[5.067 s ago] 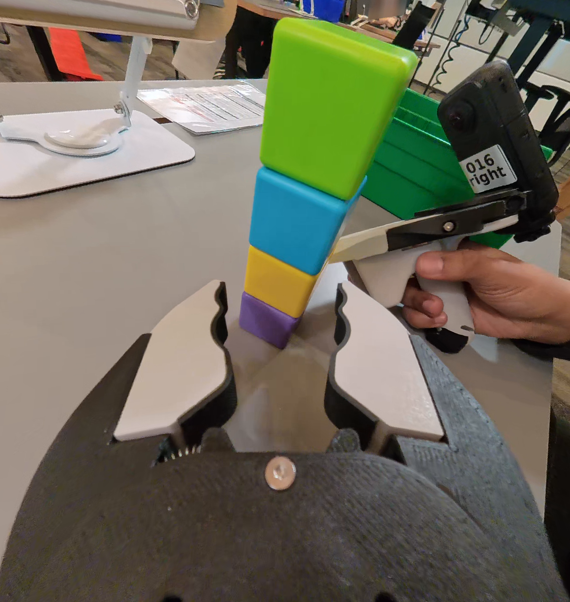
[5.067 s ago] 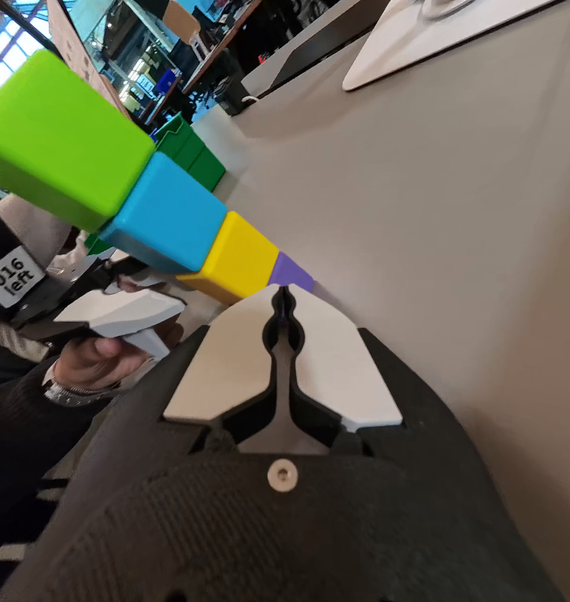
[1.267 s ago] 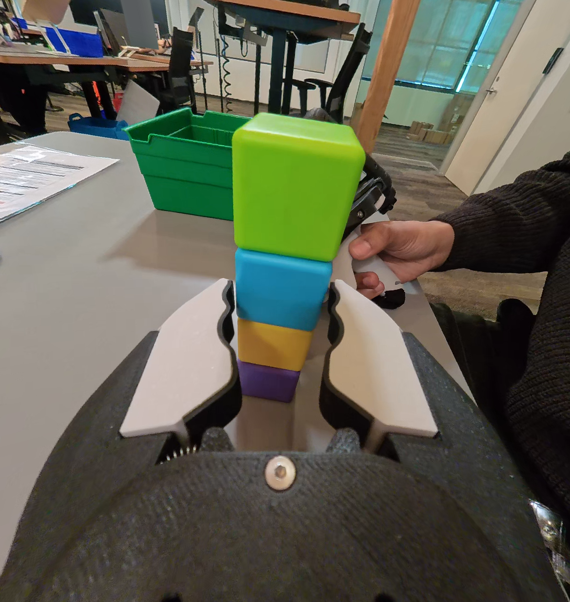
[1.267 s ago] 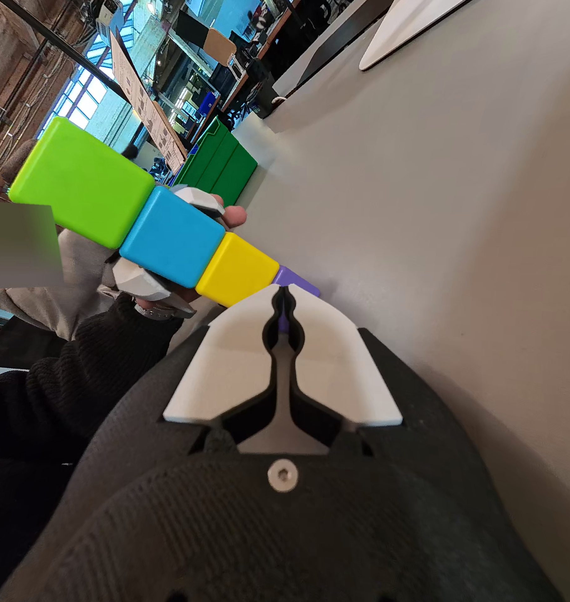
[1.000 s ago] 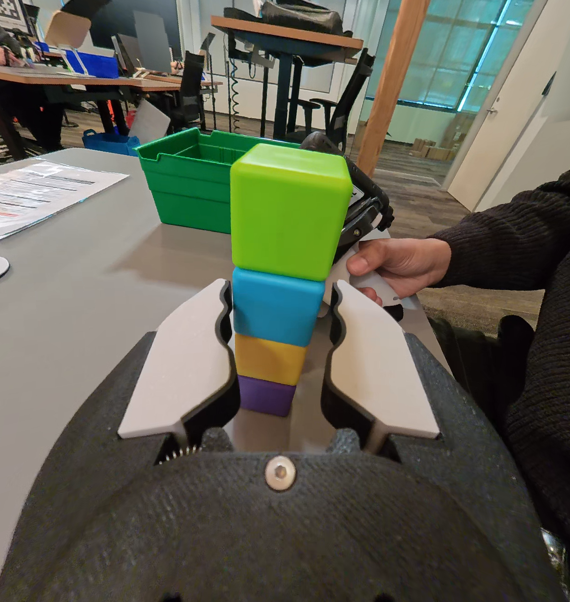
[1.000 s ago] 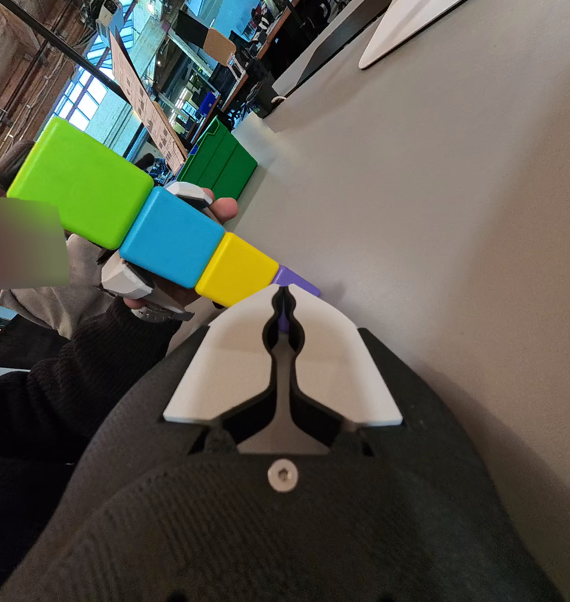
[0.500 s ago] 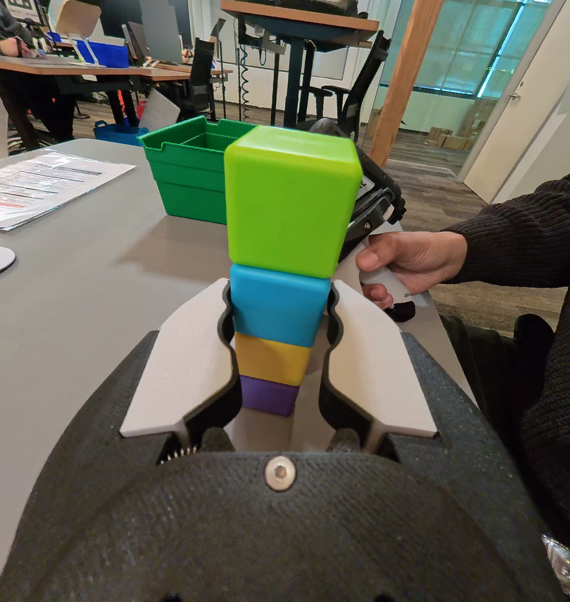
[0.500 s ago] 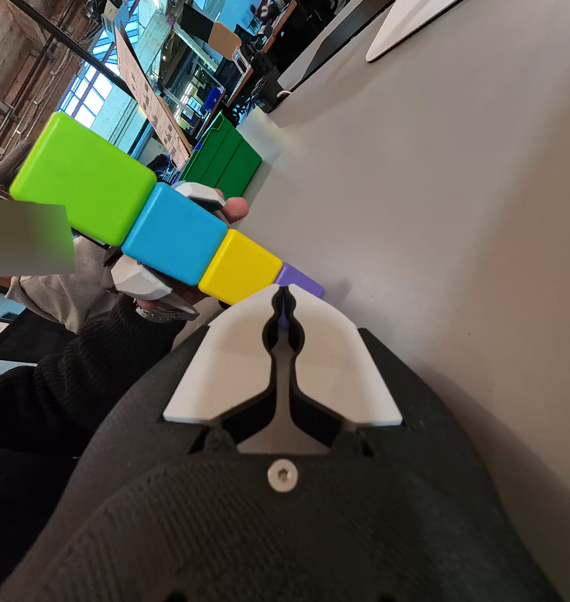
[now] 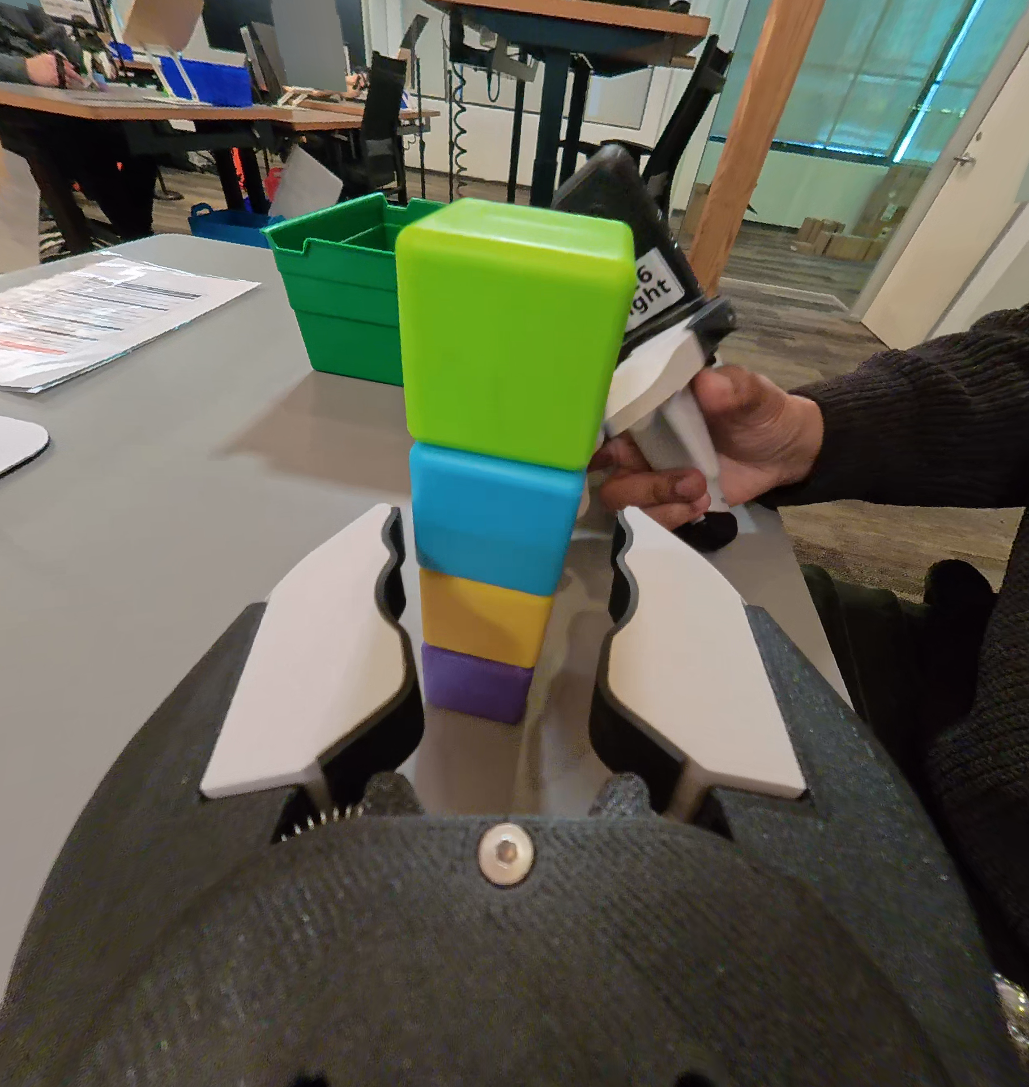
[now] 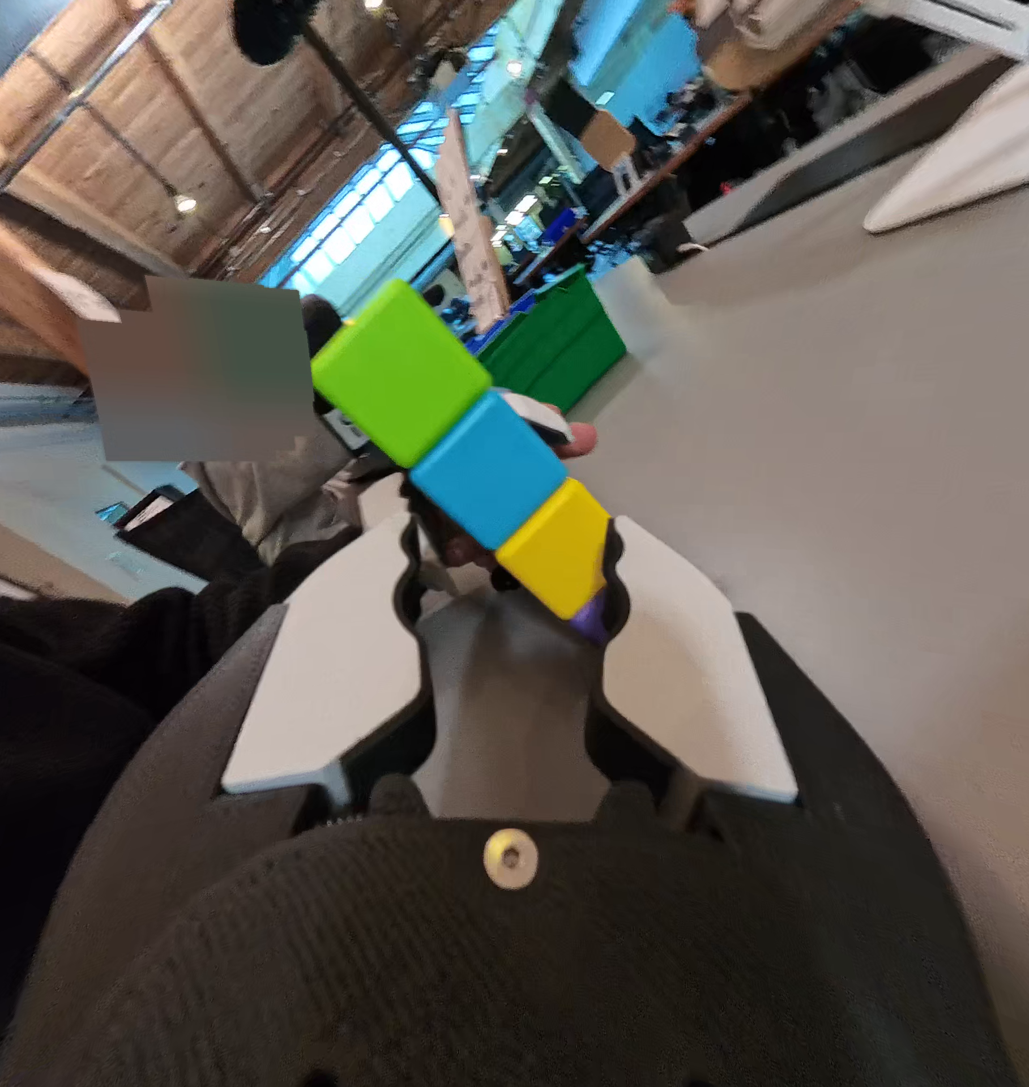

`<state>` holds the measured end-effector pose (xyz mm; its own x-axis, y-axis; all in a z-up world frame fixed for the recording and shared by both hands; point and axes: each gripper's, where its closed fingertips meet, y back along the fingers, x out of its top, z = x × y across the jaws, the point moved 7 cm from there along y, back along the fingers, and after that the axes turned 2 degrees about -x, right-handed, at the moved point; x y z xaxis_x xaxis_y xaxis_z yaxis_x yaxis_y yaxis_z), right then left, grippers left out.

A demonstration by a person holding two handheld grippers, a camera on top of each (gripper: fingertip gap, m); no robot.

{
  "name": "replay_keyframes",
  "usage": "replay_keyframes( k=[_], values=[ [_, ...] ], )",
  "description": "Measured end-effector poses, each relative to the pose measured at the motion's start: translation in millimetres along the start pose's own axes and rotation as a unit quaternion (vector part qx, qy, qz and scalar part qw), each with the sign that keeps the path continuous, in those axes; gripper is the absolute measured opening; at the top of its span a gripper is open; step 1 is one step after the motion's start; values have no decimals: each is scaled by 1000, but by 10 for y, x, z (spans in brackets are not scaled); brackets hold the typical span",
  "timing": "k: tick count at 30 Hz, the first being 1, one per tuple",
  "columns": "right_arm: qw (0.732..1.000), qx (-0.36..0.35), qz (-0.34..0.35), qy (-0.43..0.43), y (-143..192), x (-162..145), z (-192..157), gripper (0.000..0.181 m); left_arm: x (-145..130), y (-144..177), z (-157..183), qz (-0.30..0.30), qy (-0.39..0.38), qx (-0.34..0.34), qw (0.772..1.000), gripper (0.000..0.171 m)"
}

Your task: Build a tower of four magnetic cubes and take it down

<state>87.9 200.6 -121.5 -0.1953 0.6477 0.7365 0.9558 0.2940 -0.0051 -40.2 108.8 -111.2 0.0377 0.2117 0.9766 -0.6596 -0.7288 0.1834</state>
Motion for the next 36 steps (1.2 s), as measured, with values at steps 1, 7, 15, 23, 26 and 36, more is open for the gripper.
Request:
replay_keyframes(
  k=[1, 7, 15, 23, 26, 36],
  values=[
    [1000, 26, -2, 16, -5, 25, -50, 69, -7, 20, 2, -2, 2, 2, 1000, 70],
    [980, 47, -24, 191, 24, 169, -178, 85, -62, 173, 42, -1, 11, 23, 1000, 71],
    [971, 74, 14, 227, 117, 541, -380, 76, -32, 265, 62, 75, 56, 24, 995, 70],
    [963, 44, -10, 267, -5, 477, -511, 83, -11, 155, -104, 63, 39, -27, 997, 81],
    [950, 6, 25, 312, 26, 508, -611, 70, 19, 121, -156, 74, 21, -36, 996, 81],
    [929, -59, 6, 365, 8, 511, -691, 76, 69, -2, -147, 104, 10, -51, 993, 76]
  ],
)
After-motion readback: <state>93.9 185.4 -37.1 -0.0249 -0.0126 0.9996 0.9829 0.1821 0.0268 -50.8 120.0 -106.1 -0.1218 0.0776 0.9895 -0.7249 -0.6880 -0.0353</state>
